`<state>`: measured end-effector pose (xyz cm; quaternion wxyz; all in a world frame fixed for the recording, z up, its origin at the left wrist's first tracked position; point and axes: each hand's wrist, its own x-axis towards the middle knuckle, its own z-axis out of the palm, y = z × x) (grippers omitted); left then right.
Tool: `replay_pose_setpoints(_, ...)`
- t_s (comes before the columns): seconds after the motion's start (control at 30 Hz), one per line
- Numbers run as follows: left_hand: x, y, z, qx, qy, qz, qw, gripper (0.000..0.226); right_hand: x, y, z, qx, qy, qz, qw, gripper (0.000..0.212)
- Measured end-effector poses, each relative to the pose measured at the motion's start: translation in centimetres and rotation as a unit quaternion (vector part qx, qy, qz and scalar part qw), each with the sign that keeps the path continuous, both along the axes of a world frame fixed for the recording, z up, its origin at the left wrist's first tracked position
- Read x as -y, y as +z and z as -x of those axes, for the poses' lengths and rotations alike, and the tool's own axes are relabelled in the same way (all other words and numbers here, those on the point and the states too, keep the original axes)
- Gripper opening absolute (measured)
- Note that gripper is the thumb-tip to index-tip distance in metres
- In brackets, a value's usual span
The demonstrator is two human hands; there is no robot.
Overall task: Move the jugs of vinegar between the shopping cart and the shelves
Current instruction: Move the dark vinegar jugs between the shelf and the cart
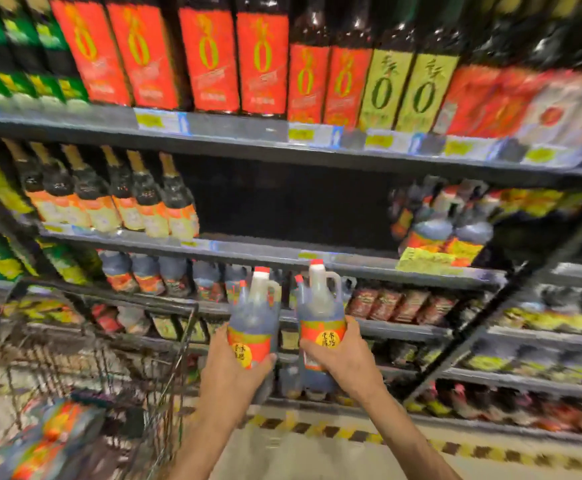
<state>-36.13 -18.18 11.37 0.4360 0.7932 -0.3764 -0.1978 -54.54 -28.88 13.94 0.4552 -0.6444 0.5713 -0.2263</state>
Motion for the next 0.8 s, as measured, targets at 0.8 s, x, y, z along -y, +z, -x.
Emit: replay_pose_setpoints(0.8, 37.2, 5.3, -0.3, -0.028, -0.086, 0.078, 0.993, 0.083, 27.4, 4.1, 0.5, 0.06, -0.153, 0.031, 0.986, 0.048)
